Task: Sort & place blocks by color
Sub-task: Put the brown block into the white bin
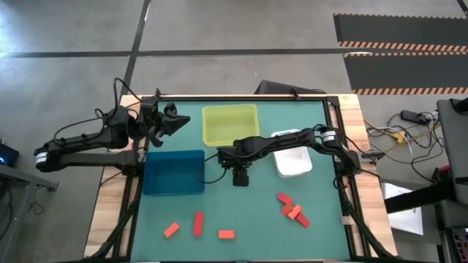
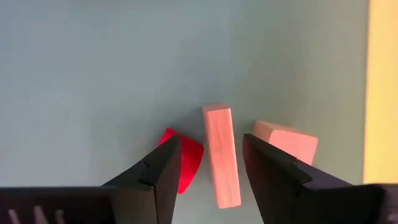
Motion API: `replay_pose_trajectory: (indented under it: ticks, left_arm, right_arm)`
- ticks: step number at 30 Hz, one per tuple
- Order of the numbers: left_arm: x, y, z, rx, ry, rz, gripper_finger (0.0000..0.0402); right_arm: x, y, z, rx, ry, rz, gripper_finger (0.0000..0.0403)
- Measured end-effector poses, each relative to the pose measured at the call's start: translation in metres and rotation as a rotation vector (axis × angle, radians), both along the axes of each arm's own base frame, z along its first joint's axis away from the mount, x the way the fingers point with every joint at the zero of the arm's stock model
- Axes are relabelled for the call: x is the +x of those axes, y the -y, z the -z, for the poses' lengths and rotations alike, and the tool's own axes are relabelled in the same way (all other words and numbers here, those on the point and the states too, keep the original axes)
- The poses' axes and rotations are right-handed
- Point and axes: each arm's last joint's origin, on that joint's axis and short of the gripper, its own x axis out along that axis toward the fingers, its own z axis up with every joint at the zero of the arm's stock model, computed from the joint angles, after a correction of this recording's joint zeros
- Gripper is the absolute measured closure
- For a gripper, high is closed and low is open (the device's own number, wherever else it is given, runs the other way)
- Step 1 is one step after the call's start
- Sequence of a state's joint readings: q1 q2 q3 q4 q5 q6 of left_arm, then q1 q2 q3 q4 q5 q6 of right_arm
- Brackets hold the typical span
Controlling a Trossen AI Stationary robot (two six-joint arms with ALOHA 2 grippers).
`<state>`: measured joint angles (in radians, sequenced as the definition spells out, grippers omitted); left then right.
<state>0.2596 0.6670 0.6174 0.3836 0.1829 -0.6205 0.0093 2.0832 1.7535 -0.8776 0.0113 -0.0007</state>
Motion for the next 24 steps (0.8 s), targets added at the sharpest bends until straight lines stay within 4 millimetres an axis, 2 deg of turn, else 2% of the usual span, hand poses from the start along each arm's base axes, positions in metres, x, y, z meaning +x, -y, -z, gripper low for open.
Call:
replay_pose_trajectory:
  ticks: [5, 9, 19, 24]
  left_arm:
    - [0.000, 0.000, 0.000, 0.000, 0.000, 0.000, 0.0402]
    - [0.000, 0.000, 0.000, 0.000, 0.000, 0.000, 0.0402]
    - [0.000, 0.000, 0.000, 0.000, -0.001, -0.001, 0.0402]
    - [0.000, 0.000, 0.001, -0.001, -0.004, 0.000, 0.0402]
  right_arm:
    - [0.003, 0.000, 0.016, 0.000, -0.038, 0.000, 0.0235]
    - [0.003, 0.000, 0.022, 0.006, -0.051, -0.001, 0.0249]
    - [0.003, 0.000, 0.020, 0.022, -0.050, -0.004, 0.0352]
    - [0.001, -0.001, 0.009, 0.057, -0.051, 0.048, 0.0357]
